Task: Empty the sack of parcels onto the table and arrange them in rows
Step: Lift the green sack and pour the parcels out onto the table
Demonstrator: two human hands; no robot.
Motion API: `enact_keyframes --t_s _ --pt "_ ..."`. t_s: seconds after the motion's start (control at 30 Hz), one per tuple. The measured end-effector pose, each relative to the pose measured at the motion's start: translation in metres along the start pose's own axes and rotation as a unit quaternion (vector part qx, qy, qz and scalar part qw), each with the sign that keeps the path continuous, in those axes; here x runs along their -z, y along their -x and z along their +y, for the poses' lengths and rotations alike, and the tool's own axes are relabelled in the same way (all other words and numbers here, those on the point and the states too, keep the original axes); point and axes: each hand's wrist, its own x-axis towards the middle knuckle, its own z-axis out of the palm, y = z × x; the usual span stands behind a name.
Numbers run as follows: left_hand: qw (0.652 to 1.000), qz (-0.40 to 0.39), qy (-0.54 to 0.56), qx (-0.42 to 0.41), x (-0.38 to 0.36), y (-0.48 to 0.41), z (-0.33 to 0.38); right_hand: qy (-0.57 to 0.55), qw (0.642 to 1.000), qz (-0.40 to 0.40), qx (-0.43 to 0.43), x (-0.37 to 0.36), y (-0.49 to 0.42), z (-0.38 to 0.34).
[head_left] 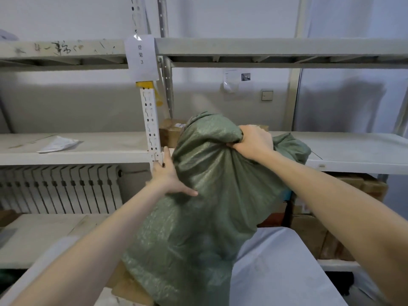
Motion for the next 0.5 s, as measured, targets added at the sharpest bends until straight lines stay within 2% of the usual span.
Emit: enact_keyframes --t_s 0.13,0.23,0.37,0.43,0.5 --pt "0.997 -0.032 0.039 0.064 -0.038 0.018 -0.048 -0.018 0.998 0.052 -0.001 0.012 -0.006 -0.044" --pt "0.988 0.043 0.136 0.060 -0.055 0.024 -0.049 -0.021 0.992 0.092 0.078 0.027 -0.003 -0.083" --pt "0.941 0.167 0.291 0.041 -0.053 0.016 -0.048 -0.029 0.970 0.162 0.179 0.038 0.001 -0.120" --pt "0.933 0.170 0.314 0.033 -0.045 0.009 -0.048 -0.040 0.959 0.188 0.206 0.038 -0.001 -0.124" --pt "0.938 0.133 0.319 0.020 -0.039 0.001 -0.045 -0.050 0.954 0.214 0.202 0.037 -0.004 -0.121"
